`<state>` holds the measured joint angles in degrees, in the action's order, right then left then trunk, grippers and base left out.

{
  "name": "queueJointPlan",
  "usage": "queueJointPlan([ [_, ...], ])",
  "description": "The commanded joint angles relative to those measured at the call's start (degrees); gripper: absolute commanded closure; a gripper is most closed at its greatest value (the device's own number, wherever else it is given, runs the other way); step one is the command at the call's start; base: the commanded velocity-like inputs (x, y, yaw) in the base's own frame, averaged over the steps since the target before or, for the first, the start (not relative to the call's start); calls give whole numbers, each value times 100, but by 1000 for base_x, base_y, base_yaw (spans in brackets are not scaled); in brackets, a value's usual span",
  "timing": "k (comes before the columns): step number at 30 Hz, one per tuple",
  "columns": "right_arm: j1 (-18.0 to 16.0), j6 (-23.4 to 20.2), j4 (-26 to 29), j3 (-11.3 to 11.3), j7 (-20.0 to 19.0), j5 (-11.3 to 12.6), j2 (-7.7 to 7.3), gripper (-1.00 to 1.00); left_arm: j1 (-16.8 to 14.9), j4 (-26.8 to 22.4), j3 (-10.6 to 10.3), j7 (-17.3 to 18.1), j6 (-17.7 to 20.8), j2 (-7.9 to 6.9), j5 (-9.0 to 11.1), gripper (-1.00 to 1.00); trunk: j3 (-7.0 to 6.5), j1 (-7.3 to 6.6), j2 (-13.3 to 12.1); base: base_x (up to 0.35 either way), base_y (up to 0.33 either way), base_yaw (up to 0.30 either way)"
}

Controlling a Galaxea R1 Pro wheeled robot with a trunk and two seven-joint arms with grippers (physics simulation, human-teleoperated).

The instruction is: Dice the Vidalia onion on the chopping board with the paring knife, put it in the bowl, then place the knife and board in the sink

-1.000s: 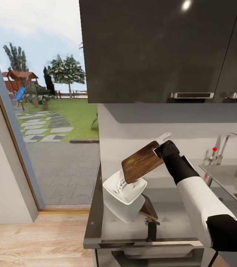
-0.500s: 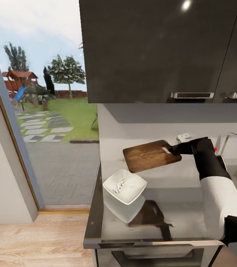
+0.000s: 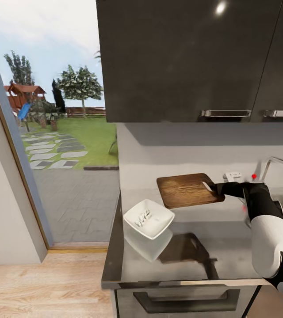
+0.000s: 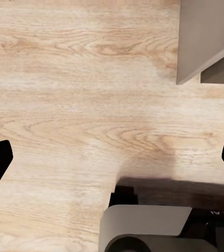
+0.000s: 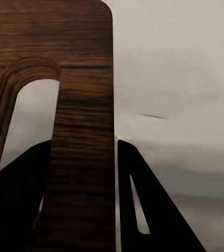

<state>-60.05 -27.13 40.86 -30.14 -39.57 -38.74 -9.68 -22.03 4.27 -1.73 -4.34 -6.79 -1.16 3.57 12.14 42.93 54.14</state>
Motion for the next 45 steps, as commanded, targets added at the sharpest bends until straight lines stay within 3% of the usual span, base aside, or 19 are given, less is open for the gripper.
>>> queueJointPlan([
  [1, -6, -10, 11, -35, -42, -30, 1, 100, -12, 28, -20, -4, -64, 2, 37, -100, 9, -2, 7, -252, 0, 0],
  [9, -6, 20, 18, -180, 109, -20, 4, 100, -12, 30, -20, -5, -92, -1, 39, -100, 9, -2, 7, -268, 0, 0],
  [17, -6, 9, 18, -223, 1299, -12, 18, 100, -12, 30, -20, -5, -91, 2, 39, -100, 9, -2, 7, -89, -108, 0],
  [19, -6, 2, 18, -448, 1671, -11, 24, 100, -12, 30, -20, -5, -92, 2, 39, -100, 9, -2, 7, -4, -288, 0],
  [21, -6, -6, 18, -894, 2000, -5, 44, 100, -12, 30, -20, -5, -89, 2, 39, -100, 9, -2, 7, -1, -307, 0],
  [24, -6, -5, 13, -1065, 2175, -3, 57, 100, -12, 30, -20, -5, -87, 2, 39, -100, 9, -2, 7, 0, -312, 0],
  [39, -6, 6, -14, -1131, 2733, 5, 71, 100, -9, 46, -20, -32, 129, 72, 39, -100, 9, -2, 7, 0, -248, 0],
  [45, -6, 12, -19, -1142, 2965, 6, 71, 100, 328, 47, -18, -48, 313, 191, 39, -100, 9, -2, 7, 0, -10, 0],
])
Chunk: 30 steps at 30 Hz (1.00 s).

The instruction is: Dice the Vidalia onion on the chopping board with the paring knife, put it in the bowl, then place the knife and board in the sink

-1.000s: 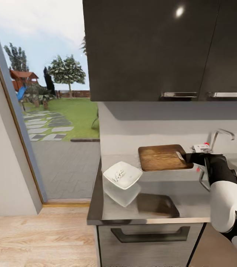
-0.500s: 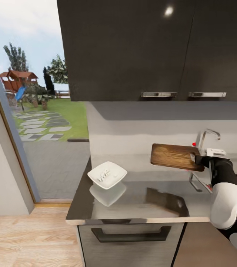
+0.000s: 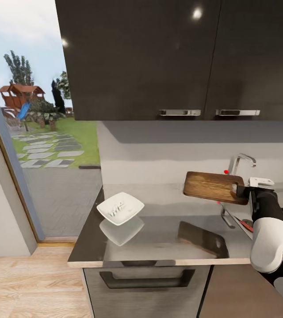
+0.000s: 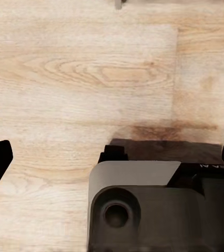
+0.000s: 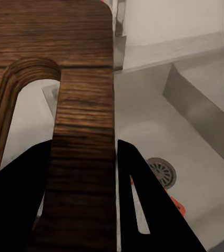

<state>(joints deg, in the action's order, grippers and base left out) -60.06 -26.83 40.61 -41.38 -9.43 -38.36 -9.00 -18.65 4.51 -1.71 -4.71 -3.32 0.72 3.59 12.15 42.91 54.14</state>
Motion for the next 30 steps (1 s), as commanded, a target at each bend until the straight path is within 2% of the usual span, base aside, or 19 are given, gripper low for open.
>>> queueJointPlan([
  [1, -6, -17, 2, -18, 18, -28, 3, 100, 19, 23, -18, -12, -33, 0, 36, -100, 8, 1, 6, 0, 0, 0],
  [5, -6, -15, -15, -19, 127, -23, 3, 100, 65, 16, -19, -12, -29, 2, 37, -100, 8, 1, 6, 0, 0, 0],
  [16, -6, -15, -26, -21, 162, -22, 18, 100, 72, 15, -20, -13, -20, 24, 36, -100, -190, -241, -435, 0, 0, 0],
  [19, -6, -15, -47, -29, 291, 10, 20, 100, 72, 15, -22, -15, -20, 25, 36, -100, -243, -306, -556, 0, 0, 0],
  [21, -6, -15, -120, -37, 524, 212, 17, 100, 72, 15, -22, -14, -20, 25, 36, -100, -279, -350, -636, 0, 0, 0],
  [24, -6, 1, -325, -44, 1062, 735, -6, 100, 72, 15, -22, -12, -20, 25, 36, -100, -333, -416, -756, 0, 0, 0],
  [25, -6, 55, -458, -44, 1355, 915, -10, 100, 72, 15, -22, -12, -20, 25, 36, -100, -351, -438, -796, 0, 0, 0],
  [27, -6, 270, -684, -45, 1736, 1040, -13, 100, 72, 15, -22, -14, -20, 25, 36, -100, -387, -482, -876, 0, 0, 0],
  [30, -6, 894, -1136, -66, 2404, 1143, -20, 100, 72, 15, -22, -18, -20, 25, 36, -100, -441, -548, -997, 0, 0, 0],
])
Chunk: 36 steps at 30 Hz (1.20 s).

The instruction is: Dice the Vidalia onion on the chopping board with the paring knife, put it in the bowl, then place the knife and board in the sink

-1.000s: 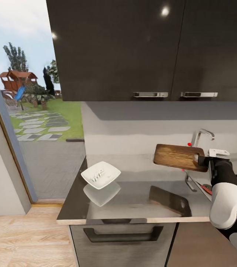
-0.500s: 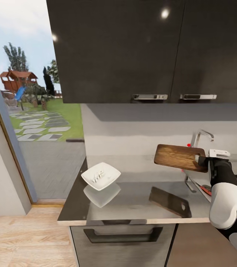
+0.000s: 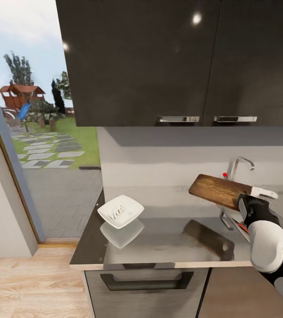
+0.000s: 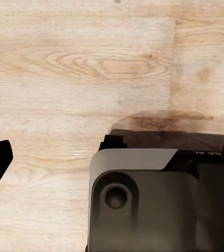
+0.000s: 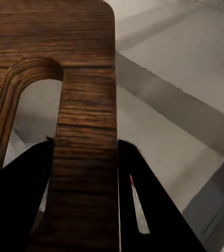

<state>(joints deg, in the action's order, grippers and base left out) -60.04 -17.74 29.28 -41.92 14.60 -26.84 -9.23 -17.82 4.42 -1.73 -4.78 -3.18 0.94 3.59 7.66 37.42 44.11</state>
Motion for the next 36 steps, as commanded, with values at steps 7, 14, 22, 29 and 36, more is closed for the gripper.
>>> queueJointPlan([
  [7, -8, 978, -511, -1274, 1220, 591, -3, 100, -11, 24, -17, -14, -33, -6, 39, -100, -117, -153, -274, 0, 0, 0],
  [14, -8, 1044, -495, -1477, 1515, 634, -105, 100, -11, 24, -20, -14, -33, 2, 37, -100, -243, -307, -555, 0, 0, 0],
  [22, -8, 1043, -451, -1828, 1791, 636, -108, 100, -11, 24, -20, -12, -39, 3, 37, -100, -351, -438, -796, 0, 0, 0],
  [29, -8, 1035, -450, -1837, 1841, 636, -105, 100, -11, 24, -20, -8, -50, 61, 37, -100, -351, -438, -796, 0, -56, 0],
  [36, -8, 1035, -450, -1837, 1848, 636, -106, 100, -11, 24, -20, -14, -43, 90, 37, -100, -351, -438, -796, 0, -308, 0],
])
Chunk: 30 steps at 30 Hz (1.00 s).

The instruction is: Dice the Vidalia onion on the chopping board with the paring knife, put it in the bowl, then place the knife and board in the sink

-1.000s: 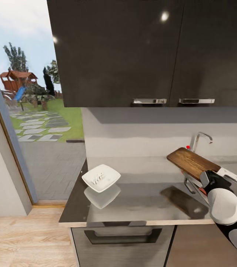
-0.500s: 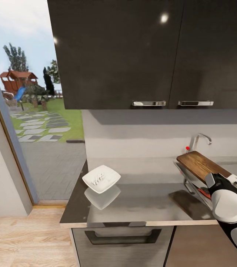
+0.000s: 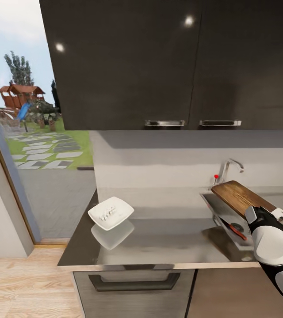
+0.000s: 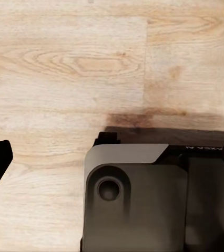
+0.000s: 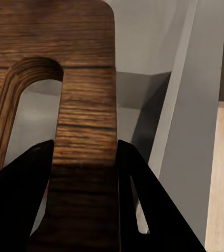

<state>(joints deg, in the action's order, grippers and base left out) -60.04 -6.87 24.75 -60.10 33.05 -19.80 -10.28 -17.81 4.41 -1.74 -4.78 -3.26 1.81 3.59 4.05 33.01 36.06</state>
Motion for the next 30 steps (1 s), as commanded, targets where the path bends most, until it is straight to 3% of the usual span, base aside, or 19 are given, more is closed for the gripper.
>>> queueJointPlan([
  [1, -8, -52, 4, -19, 2, -68, -1, 100, -12, 25, -20, -14, -34, 3, 36, -100, 10, 2, 10, 0, -324, 0],
  [12, -8, -46, -54, -5, 0, -56, 63, 100, -12, 25, -20, -15, -34, 3, 36, -100, 10, 2, 10, -22, -295, 0],
  [18, -8, 150, -231, 2, 114, -50, 345, 100, -12, 25, -18, -3, -34, -9, 36, -100, 10, 2, 10, -6, -33, 0],
  [20, -8, 213, -254, 13, 657, -37, 431, 100, -12, 25, -19, 17, -34, -8, 36, -100, 10, 2, 10, 0, -2, 0],
  [23, -8, 234, -247, 8, 1272, -33, 698, 100, -12, 20, -20, 34, -34, 6, 36, -100, 10, 2, 10, 0, 0, 0],
  [27, -8, 238, -241, -17, 1801, 2, 765, 100, -12, 16, -20, 33, -33, 12, 36, -100, 10, 2, 10, 0, 0, 0],
  [30, -8, 235, -194, -17, 2248, 294, 766, 100, -12, 16, -20, 37, -34, -1, 36, -100, 10, 2, 10, 0, 0, 0],
])
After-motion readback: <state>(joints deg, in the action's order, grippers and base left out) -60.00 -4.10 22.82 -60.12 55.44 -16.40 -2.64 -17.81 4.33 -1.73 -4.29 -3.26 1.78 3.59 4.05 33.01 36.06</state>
